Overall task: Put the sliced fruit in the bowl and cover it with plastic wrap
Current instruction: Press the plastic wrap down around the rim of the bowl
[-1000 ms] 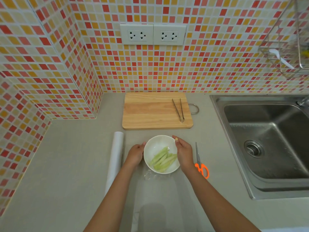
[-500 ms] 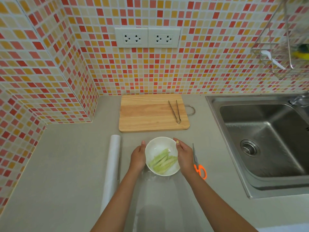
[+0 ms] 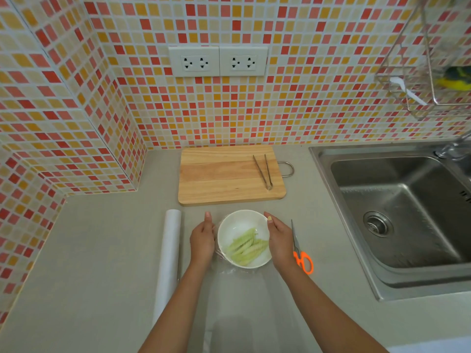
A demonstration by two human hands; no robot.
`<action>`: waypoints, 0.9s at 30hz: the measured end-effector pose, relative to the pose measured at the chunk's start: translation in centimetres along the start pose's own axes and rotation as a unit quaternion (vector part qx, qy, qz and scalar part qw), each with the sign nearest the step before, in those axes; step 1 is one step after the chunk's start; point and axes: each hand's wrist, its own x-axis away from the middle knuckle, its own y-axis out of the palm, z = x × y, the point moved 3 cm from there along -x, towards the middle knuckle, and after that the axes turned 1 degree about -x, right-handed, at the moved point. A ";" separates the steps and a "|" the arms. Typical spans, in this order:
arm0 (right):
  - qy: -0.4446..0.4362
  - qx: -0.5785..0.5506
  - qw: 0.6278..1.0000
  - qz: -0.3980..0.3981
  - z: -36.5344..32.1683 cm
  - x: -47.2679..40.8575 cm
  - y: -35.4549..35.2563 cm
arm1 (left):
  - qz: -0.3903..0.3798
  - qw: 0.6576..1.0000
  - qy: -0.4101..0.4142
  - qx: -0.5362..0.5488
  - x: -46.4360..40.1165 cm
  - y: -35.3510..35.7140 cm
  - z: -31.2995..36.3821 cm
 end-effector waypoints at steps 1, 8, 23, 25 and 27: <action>0.002 0.001 1.000 0.001 0.0 0.0 0.0 | -0.010 1.000 -0.001 -0.009 0.0 -0.1 -0.1; -0.006 0.010 1.000 0.004 0.2 -0.1 0.2 | -0.055 0.998 0.035 -0.025 -0.1 -0.9 -0.8; -0.009 0.011 1.000 0.016 0.3 0.2 0.5 | 0.088 0.973 0.056 -0.205 0.8 -1.2 -1.1; -0.010 0.013 1.000 0.016 0.3 0.2 0.6 | 0.093 0.969 0.062 -0.222 0.9 -1.3 -1.0; -0.007 0.013 1.000 0.016 0.3 0.2 0.6 | 0.101 0.963 0.070 -0.241 1.0 -1.4 -0.8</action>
